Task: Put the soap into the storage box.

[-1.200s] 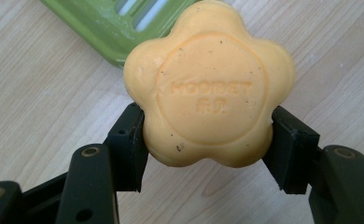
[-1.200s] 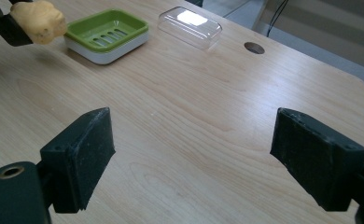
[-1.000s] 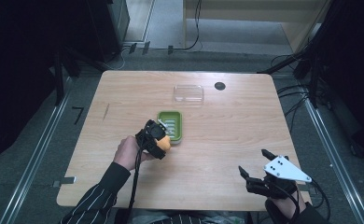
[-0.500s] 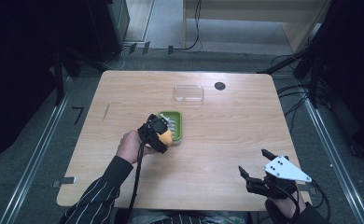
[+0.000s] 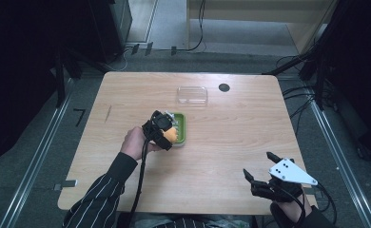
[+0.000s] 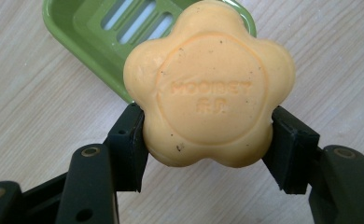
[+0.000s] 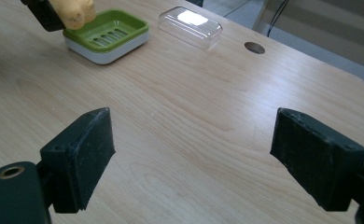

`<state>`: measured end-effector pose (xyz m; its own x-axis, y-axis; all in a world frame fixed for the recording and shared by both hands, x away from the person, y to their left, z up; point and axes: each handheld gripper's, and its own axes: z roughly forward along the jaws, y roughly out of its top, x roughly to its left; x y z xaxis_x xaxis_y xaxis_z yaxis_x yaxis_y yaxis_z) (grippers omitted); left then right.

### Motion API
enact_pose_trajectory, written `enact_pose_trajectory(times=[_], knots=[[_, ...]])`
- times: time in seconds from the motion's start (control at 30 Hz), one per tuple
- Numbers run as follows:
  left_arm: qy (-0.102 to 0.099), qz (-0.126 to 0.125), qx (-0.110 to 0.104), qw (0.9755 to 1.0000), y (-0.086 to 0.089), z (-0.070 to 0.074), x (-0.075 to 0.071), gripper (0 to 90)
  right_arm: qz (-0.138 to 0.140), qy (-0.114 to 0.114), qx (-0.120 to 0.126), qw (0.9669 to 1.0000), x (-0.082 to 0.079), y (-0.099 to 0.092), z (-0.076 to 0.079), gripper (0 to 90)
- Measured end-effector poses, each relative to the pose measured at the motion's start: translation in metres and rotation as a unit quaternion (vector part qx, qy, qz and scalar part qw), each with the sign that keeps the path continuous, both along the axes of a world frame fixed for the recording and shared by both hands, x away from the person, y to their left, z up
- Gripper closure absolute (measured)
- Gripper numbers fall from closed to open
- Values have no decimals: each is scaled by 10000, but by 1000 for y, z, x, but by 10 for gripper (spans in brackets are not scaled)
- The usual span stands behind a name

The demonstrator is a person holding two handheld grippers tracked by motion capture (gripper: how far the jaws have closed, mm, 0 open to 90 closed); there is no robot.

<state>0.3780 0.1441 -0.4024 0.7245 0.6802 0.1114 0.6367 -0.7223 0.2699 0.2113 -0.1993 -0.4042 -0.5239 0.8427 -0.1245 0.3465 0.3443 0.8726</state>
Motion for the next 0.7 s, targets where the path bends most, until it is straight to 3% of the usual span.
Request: enact_pose_trajectory(times=[0.7], knots=[[12, -39, 8, 10000, -8, -2, 22, 392, 2, 13, 16, 10000, -1, -2, 0, 136]])
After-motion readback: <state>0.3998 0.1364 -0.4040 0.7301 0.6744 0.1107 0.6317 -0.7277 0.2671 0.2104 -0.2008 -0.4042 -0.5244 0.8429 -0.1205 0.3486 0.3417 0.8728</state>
